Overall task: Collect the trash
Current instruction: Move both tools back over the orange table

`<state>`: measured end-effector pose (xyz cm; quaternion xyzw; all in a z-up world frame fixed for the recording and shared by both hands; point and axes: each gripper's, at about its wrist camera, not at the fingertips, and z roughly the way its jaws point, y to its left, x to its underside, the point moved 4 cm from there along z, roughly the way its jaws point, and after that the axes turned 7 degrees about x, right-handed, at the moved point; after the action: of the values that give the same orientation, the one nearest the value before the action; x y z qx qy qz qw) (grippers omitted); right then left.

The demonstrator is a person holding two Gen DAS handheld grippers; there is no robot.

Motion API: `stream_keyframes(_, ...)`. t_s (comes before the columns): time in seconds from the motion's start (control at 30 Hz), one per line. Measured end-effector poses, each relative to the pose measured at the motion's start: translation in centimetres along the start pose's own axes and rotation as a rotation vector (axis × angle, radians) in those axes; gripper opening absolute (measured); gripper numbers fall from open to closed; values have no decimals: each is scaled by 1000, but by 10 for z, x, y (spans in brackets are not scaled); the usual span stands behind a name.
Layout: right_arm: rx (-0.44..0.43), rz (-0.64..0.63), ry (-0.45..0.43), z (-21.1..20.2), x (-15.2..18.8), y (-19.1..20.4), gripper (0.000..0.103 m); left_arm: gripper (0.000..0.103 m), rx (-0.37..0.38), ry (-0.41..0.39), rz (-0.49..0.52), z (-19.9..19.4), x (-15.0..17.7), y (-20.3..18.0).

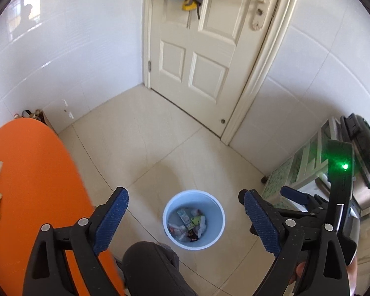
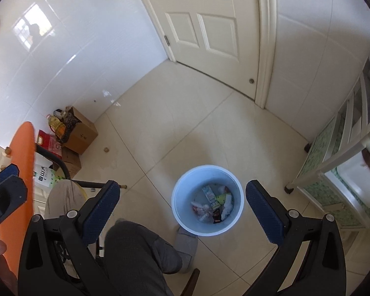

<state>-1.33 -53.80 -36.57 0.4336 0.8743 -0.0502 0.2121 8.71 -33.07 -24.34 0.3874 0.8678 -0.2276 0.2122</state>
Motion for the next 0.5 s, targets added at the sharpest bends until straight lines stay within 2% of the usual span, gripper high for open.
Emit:
stream_keyframes(0.2,-36,-53,-102,-52,-13,42,103,95,-30,-103,-40,-72,22,24)
stream_keyframes(0.5,-137,-204,-250,-133,-19,134,103,96,-114,-284,-123,-199,64,73)
